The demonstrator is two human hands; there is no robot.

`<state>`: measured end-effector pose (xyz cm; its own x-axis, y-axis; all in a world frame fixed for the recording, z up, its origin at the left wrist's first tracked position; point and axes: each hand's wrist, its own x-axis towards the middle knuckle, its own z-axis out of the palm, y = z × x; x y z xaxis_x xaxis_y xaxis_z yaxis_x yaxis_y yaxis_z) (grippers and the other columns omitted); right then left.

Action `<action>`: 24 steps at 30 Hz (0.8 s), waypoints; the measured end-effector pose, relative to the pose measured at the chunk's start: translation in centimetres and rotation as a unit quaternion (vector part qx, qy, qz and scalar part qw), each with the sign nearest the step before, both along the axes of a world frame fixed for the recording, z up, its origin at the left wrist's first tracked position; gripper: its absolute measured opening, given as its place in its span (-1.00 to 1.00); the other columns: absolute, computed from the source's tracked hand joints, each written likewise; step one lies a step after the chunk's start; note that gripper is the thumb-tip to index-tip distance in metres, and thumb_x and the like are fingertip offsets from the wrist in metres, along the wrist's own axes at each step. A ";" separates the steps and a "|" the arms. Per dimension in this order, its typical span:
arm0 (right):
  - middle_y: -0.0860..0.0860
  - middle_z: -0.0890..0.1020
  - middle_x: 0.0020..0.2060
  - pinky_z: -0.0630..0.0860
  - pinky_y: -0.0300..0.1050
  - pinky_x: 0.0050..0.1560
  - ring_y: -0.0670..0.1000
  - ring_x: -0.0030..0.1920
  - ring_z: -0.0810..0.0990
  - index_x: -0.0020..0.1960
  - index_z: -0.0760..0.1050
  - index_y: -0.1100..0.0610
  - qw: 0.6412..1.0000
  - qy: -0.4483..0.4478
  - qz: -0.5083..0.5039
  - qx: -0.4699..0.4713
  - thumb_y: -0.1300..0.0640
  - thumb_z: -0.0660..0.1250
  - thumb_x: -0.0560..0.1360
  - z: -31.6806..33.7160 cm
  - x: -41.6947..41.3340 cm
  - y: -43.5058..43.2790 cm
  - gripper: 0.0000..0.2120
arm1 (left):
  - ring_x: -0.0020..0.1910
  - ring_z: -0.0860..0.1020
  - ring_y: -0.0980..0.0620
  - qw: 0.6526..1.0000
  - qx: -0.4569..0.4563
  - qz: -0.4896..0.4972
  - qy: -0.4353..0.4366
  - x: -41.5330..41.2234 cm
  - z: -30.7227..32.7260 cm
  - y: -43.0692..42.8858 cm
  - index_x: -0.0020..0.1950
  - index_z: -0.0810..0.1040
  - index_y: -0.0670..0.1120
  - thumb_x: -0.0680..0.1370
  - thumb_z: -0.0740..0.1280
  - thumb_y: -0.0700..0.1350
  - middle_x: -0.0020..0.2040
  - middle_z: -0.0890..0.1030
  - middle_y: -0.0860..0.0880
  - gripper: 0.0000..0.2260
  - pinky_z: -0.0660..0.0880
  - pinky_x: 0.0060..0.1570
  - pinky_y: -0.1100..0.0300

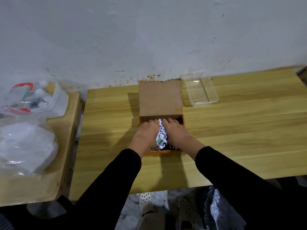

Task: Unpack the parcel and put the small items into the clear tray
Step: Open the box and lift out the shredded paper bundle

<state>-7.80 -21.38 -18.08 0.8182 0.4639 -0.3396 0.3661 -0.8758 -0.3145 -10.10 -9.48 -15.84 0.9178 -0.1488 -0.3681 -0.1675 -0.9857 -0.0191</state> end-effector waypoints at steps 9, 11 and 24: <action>0.20 0.47 0.21 0.41 0.15 0.24 0.27 0.23 0.40 0.29 0.30 0.20 0.996 0.004 -0.042 0.075 0.22 0.37 0.36 0.4 0.4 0.0 -0.46 | 0.03 0.57 -0.16 1.000 0.002 -0.007 -0.009 1.0 0.5 0.1 0.17 0.36 -0.20 0.34 0.48 -0.11 0.11 0.53 -0.16 -0.50 0.49 -0.05 0.06; 0.22 0.45 0.23 0.40 0.14 0.26 0.27 0.25 0.37 0.32 0.28 0.22 0.997 0.007 -0.040 0.070 0.23 0.37 0.37 1.1 0.5 -0.2 -0.44 | 0.04 0.57 -0.16 1.000 -0.016 -0.003 -0.011 1.1 0.9 0.2 0.18 0.37 -0.20 0.35 0.46 -0.13 0.12 0.54 -0.16 -0.52 0.49 -0.04 0.06; 0.23 0.48 0.13 0.39 -0.01 0.11 0.24 0.16 0.43 0.26 0.30 0.23 0.998 -0.061 0.014 0.030 0.29 0.27 0.43 8.1 2.5 -1.2 -0.58 | -0.06 0.55 -0.14 0.989 -0.131 0.036 -0.060 2.4 5.3 0.1 0.07 0.39 -0.14 0.28 0.50 0.02 -0.03 0.53 -0.11 -0.50 0.44 -0.22 0.10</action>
<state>-5.25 -22.56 -9.99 0.8383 0.5037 -0.2087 0.4288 -0.8456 -0.3180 -7.71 -9.39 -10.54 0.9642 -0.1579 -0.2131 -0.1096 -0.9688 0.2221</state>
